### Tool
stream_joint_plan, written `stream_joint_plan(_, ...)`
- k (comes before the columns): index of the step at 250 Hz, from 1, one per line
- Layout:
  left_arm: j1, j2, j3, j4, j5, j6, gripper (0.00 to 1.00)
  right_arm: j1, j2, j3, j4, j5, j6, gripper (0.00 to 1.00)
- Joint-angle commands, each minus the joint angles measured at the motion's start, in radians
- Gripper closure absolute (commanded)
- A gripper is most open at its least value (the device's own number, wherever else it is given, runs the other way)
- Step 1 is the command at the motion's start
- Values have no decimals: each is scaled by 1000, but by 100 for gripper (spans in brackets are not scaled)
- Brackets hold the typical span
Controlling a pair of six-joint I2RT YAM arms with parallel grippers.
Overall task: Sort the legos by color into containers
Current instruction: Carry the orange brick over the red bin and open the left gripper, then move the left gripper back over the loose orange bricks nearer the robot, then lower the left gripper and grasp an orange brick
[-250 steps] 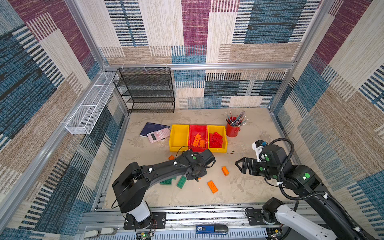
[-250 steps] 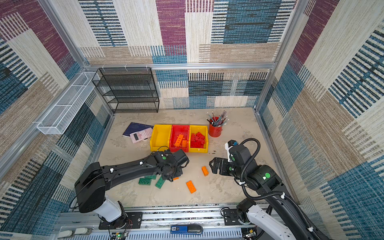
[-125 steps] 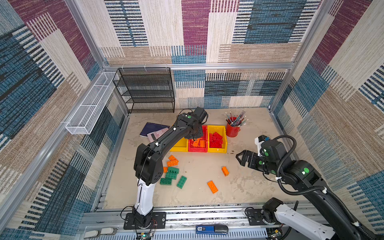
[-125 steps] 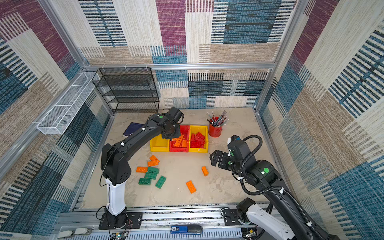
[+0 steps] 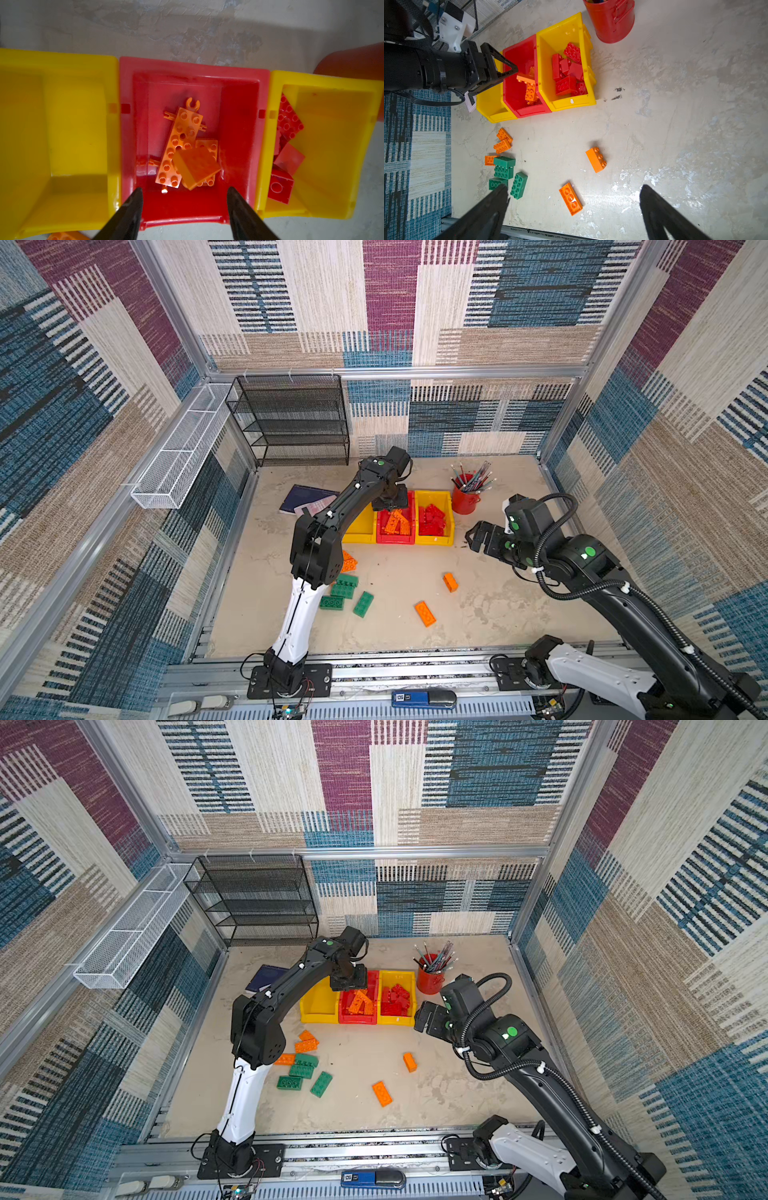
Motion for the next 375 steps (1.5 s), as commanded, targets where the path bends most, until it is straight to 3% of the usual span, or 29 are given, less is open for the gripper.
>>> stream_joint_plan(1,1,-49,-13,-10,26,30,35,0,25,21,20,0,-26,0)
stream_joint_plan(38,-11,-197,-184,35,27,-9,35,1,21,13,35,-20,-41,0)
stream_joint_plan(80,-57,-430,-525,131,31,-125,35,0,-4,-27,36,-40,-68,0)
stream_joint_plan(120,-188,-624,-815,194,-13,-280,34,0,-44,-77,40,-60,-105,0)
stream_joint_plan(160,-332,-726,-992,266,-25,-460,34,-1,-91,-130,27,-100,-125,0)
stream_joint_plan(209,-494,-719,-1026,281,-101,-576,33,1,-183,-178,-33,-91,-129,0)
stream_joint_plan(265,-592,-559,-939,304,-100,-604,33,0,-283,-197,-112,-74,-90,0)
stream_joint_plan(314,-639,-418,-837,257,-101,-603,33,1,-328,-215,-129,-68,-69,0)
stream_joint_plan(375,-644,-409,-894,264,-85,-656,33,0,-404,-209,-198,-53,-28,0)
